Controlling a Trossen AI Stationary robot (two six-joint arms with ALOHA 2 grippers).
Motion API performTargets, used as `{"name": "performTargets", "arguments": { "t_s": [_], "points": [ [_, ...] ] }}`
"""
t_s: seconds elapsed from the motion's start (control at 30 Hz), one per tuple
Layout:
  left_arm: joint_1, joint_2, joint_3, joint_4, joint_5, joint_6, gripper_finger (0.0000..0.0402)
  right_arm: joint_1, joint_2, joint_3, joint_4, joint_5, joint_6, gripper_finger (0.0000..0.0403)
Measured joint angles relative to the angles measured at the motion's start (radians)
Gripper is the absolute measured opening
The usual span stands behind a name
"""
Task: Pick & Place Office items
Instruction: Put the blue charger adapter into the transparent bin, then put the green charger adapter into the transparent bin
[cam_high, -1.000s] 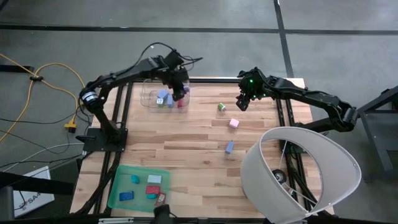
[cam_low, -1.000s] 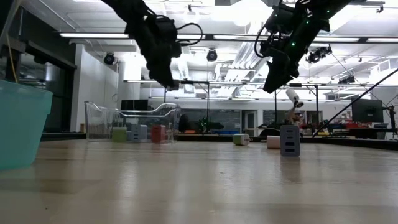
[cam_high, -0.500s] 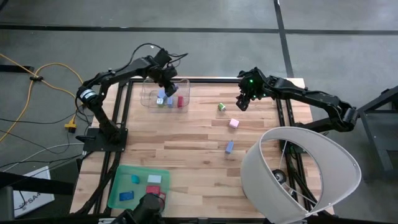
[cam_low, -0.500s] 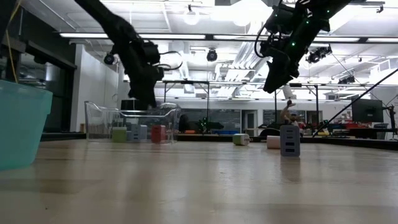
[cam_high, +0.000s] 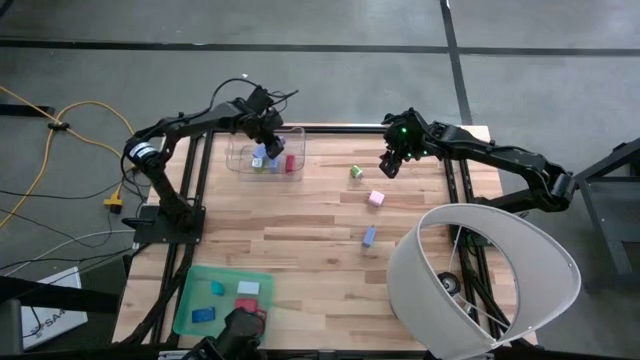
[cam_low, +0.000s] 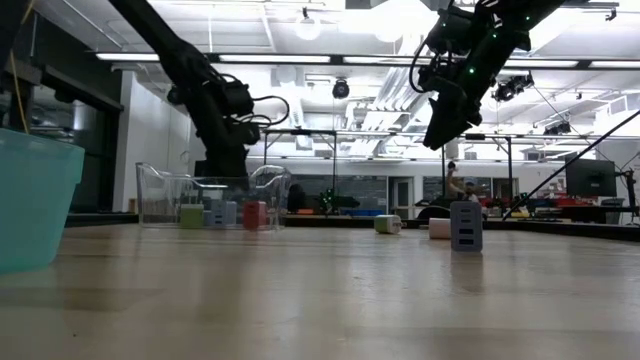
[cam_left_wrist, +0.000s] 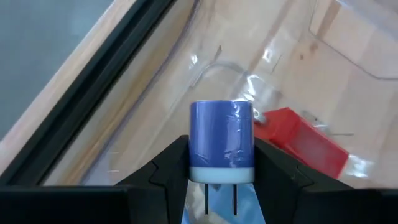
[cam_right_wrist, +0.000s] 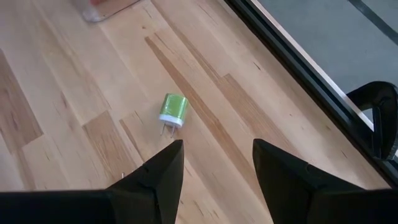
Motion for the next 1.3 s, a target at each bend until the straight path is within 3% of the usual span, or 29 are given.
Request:
{"name": "performTargets", "arguments": {
  "t_s": [0.2,0.53,0.83,1.3],
  "points": [
    [-0.034,0.038,0.000,0.005,-0.105,0.024,0.0142,0.000,0.000,0.000,-0.001,0.000,0.004,0.0180],
    [-0.061,0.046,0.000,0.018,-0.121,0.030,0.0145,0.000,0.000,0.000,-0.001,-0.002,0.004,0.0180],
    [-0.061,0.046,0.000,0.018,-0.122,0.023,0.0175,0.000,0.000,0.000,-0.001,-0.003,0.004,0.0180],
    [-0.060,0.038,0.000,0.021,-0.120,0.020,0.0177,0.000,0.000,0.000,-0.002,-0.004,0.004,0.0180]
  ]
}}
